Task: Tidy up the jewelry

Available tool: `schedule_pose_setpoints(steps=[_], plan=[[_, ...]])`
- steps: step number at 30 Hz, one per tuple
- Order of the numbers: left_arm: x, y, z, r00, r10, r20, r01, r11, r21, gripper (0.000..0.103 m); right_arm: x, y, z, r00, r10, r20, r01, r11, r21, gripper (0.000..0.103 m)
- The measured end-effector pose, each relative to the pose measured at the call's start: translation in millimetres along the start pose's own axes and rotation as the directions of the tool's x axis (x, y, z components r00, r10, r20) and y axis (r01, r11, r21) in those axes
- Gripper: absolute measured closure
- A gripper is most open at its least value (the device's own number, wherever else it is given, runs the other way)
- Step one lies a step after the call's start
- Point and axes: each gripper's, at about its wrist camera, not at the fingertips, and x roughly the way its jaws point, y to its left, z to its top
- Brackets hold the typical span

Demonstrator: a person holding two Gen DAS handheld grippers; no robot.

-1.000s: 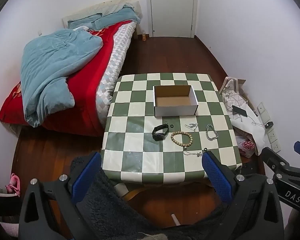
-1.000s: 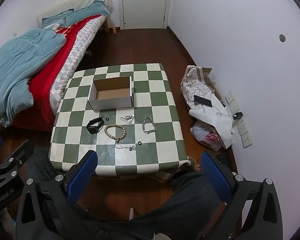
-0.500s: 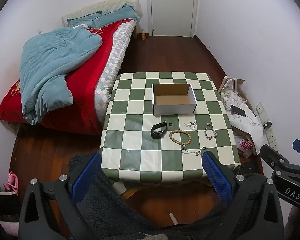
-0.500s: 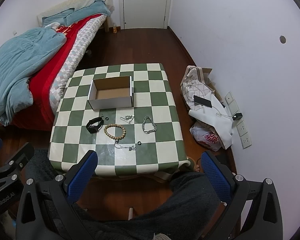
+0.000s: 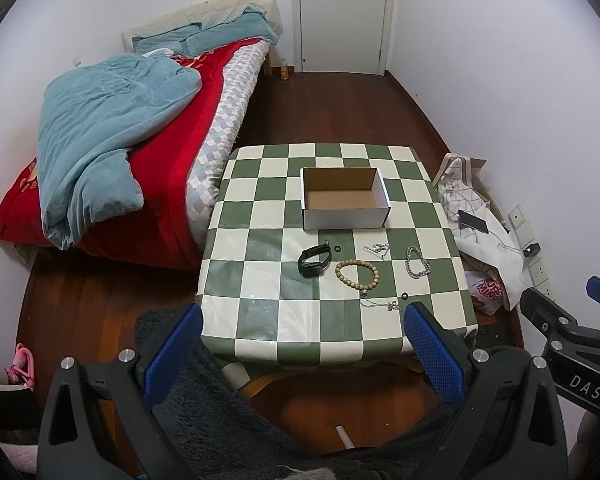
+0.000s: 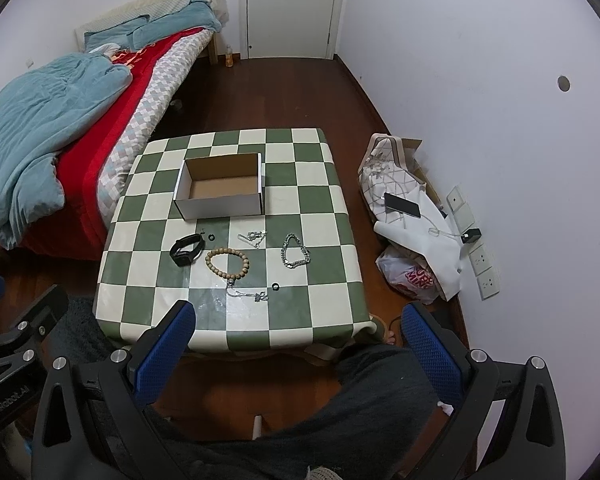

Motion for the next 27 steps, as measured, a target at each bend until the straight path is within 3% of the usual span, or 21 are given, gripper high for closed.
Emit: schedule_pose_setpoints(steps=[27], plan=[[-1.4, -7.0, 2.9, 1.0, -0.003, 0.013, 0.003, 1.0, 0.006, 0.001, -5.9, -0.9, 4.1, 1.0, -0.003, 0.009, 0.003, 1.0, -0.006, 0.0]])
